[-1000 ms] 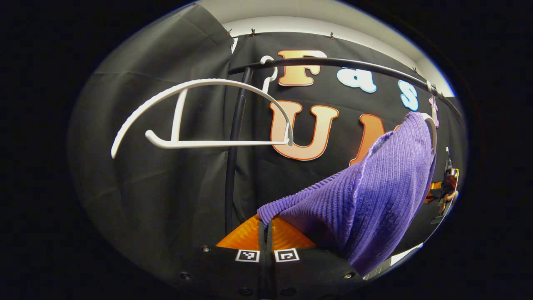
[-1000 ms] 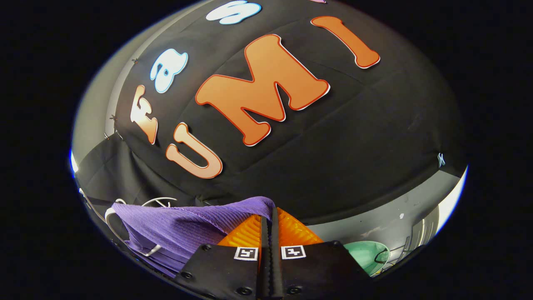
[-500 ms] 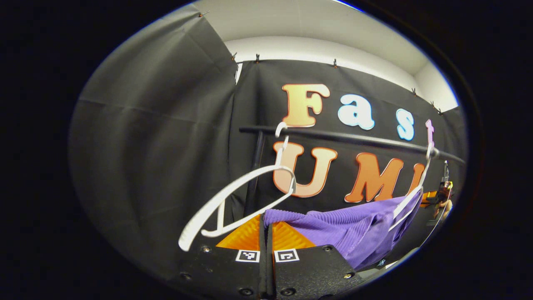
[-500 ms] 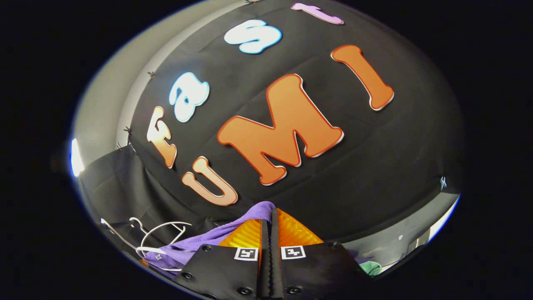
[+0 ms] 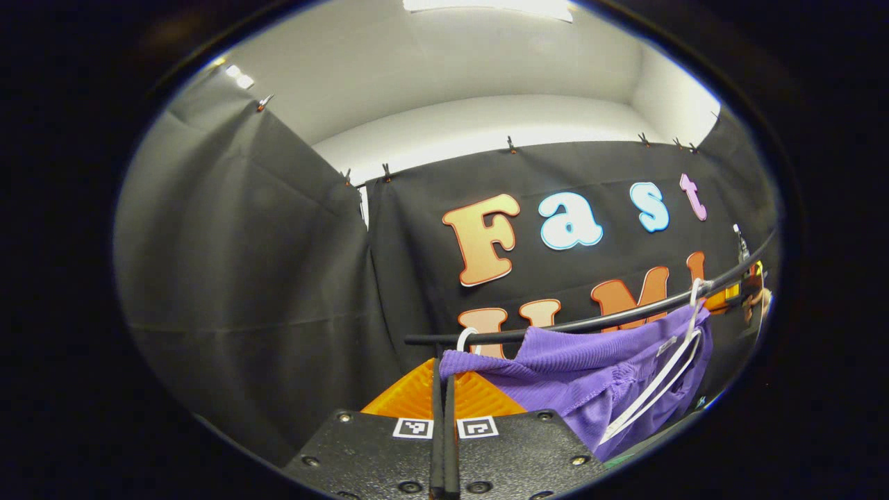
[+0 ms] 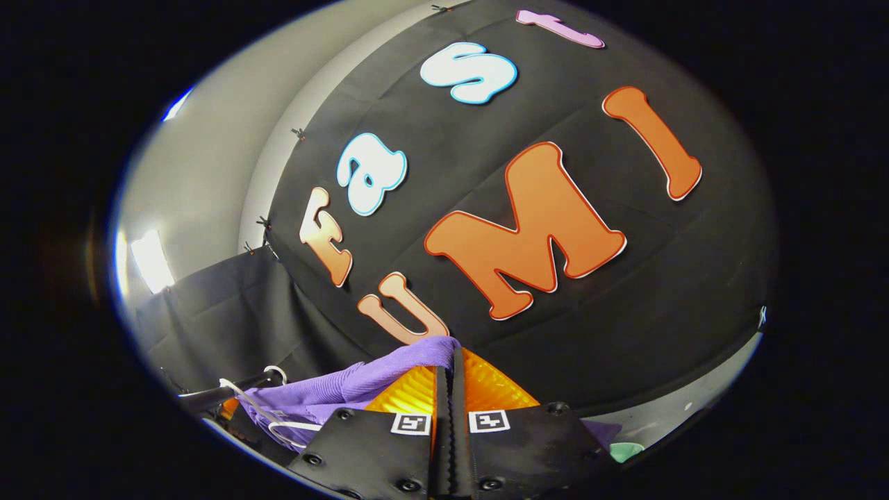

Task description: Grasp the clothes on the hanger with both hands and then place them into the laundry hamper below.

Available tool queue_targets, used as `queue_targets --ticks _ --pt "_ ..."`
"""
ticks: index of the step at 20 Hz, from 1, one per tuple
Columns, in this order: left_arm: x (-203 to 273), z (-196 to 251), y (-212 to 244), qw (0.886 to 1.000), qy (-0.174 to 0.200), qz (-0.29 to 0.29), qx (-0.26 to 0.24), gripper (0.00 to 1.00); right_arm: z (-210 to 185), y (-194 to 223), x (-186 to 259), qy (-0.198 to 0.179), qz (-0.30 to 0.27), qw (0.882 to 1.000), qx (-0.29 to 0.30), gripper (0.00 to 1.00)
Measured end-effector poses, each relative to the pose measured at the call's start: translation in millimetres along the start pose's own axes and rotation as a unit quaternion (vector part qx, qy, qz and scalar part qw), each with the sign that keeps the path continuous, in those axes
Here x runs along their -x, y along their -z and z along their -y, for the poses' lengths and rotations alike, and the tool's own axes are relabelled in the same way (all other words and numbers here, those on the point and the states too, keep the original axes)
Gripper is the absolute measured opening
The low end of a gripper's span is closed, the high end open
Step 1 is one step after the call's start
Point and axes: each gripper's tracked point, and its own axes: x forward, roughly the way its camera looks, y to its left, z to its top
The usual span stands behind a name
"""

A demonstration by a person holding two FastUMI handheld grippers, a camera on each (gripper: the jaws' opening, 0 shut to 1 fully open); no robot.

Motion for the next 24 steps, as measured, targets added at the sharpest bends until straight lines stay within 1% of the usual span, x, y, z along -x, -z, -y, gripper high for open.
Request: queue_targets --ticks 2,4,9,13,16,20,24 --pt "-9.2 4.8 11.3 1.000 0.000 -0.006 -0.001 0.00 -1.4 -8.3 3.4 -0.002 0.002 1.000 -0.018 0.06" --pt "-15.5 8.7 27.2 1.000 0.002 -0.018 0.010 0.00 5.0 -12.4 3.7 0.008 0.005 1.000 -0.005 0.06" --pt "-21.1 19.2 75.0 0.998 0.006 -0.057 0.026 0.00 21.0 -0.4 0.8 0.033 -0.008 0.999 0.012 0.07" --pt "-13.6 30.5 97.9 0.996 0.014 -0.076 0.047 0.00 46.9 25.5 -6.3 0.063 -0.026 0.998 0.010 0.07" --pt "-5.4 36.5 128.2 0.993 0.017 -0.106 0.053 0.00 71.1 55.4 -9.3 0.088 -0.050 0.995 0.000 0.07" --pt "10.7 41.4 153.3 0.990 0.017 -0.127 0.053 0.00 90.2 88.1 -2.6 0.103 -0.066 0.992 -0.018 0.07" --pt "25.5 50.5 175.8 0.987 0.021 -0.143 0.067 0.00 108.8 113.2 14.4 0.121 -0.077 0.989 -0.022 0.07"
